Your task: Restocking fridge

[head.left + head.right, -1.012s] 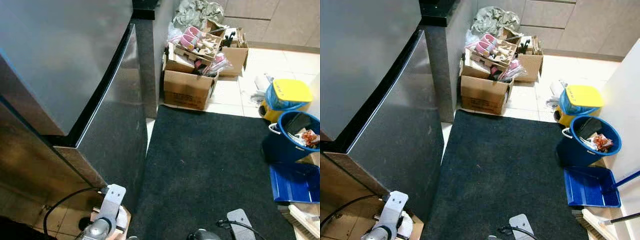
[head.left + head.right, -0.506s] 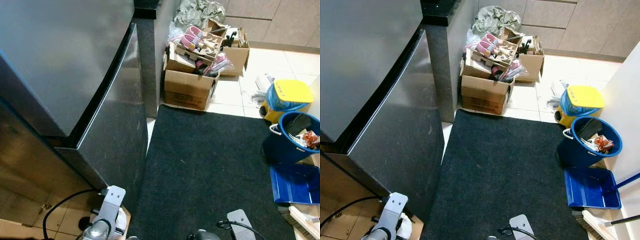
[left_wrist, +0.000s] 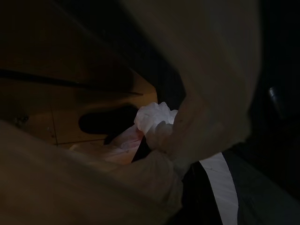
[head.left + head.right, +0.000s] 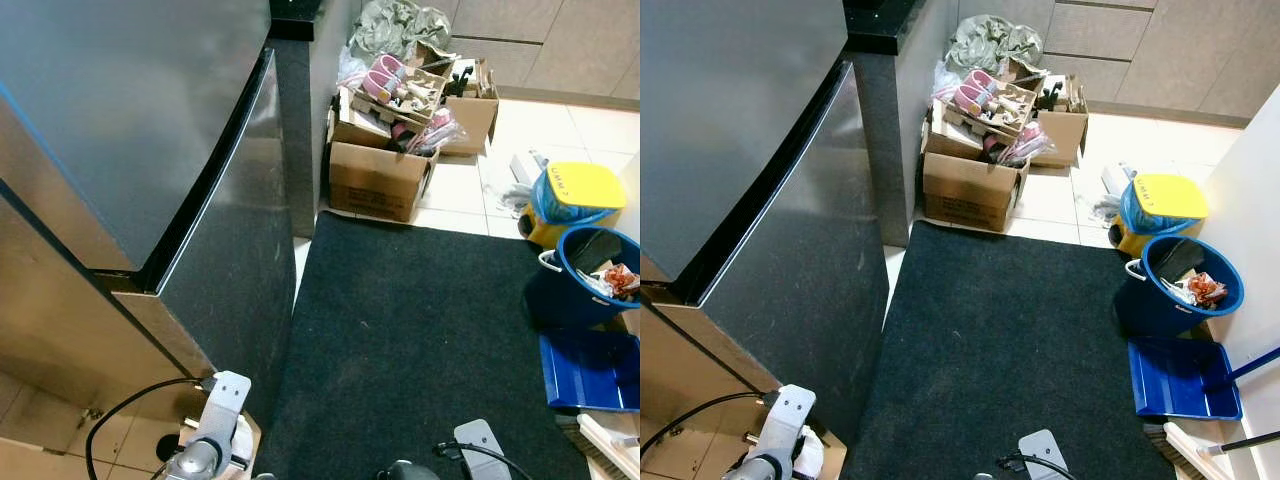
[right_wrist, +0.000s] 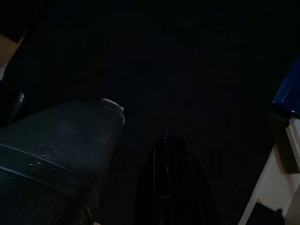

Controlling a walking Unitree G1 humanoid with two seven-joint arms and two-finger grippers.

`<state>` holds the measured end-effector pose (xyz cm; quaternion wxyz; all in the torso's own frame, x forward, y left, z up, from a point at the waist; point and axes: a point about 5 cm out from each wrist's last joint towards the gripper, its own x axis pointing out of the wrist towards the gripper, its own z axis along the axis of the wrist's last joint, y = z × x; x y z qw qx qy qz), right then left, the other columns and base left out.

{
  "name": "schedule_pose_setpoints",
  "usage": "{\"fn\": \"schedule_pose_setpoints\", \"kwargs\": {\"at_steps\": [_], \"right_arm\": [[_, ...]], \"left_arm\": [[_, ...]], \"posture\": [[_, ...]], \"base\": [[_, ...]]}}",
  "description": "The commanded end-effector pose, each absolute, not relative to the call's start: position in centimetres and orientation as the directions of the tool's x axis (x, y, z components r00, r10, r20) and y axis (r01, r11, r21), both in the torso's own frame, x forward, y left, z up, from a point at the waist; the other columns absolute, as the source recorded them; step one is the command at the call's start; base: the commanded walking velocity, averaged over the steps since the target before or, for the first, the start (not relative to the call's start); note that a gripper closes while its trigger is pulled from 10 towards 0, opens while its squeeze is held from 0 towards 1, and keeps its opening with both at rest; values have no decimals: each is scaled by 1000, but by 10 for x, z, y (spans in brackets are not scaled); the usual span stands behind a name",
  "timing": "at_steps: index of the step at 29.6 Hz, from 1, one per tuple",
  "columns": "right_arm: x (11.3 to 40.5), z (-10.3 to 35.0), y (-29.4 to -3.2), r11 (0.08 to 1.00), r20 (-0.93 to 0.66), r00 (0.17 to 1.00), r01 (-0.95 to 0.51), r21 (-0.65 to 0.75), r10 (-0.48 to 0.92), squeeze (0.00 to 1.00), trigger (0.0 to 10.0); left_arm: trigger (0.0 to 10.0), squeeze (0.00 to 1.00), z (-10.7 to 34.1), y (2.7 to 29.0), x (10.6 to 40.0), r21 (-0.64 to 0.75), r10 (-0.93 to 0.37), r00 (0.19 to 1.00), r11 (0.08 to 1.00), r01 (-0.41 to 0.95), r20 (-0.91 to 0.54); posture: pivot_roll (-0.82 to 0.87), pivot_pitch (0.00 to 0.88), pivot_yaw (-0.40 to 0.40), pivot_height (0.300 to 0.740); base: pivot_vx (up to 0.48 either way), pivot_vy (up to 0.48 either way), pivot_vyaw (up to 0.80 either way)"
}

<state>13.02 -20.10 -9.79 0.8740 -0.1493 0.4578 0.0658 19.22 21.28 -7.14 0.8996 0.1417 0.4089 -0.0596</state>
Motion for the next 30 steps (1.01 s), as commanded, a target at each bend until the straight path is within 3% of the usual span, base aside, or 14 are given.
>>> {"fn": "schedule_pose_setpoints", "kwargs": {"at_steps": [1, 30], "right_arm": [[120, -102, -203, 948, -840, 541, -253, -195, -28, 0, 10000], [119, -102, -202, 947, -842, 539, -254, -195, -28, 0, 10000]], "left_arm": [[10000, 0, -74, 220, 184, 214, 31, 636, 953, 212, -771], [10000, 0, -74, 221, 184, 215, 32, 635, 953, 214, -772]], "posture": [[-61, 97, -27, 740], [-64, 102, -22, 740]], "base": [[0, 0, 0], [0, 0, 0]]}}
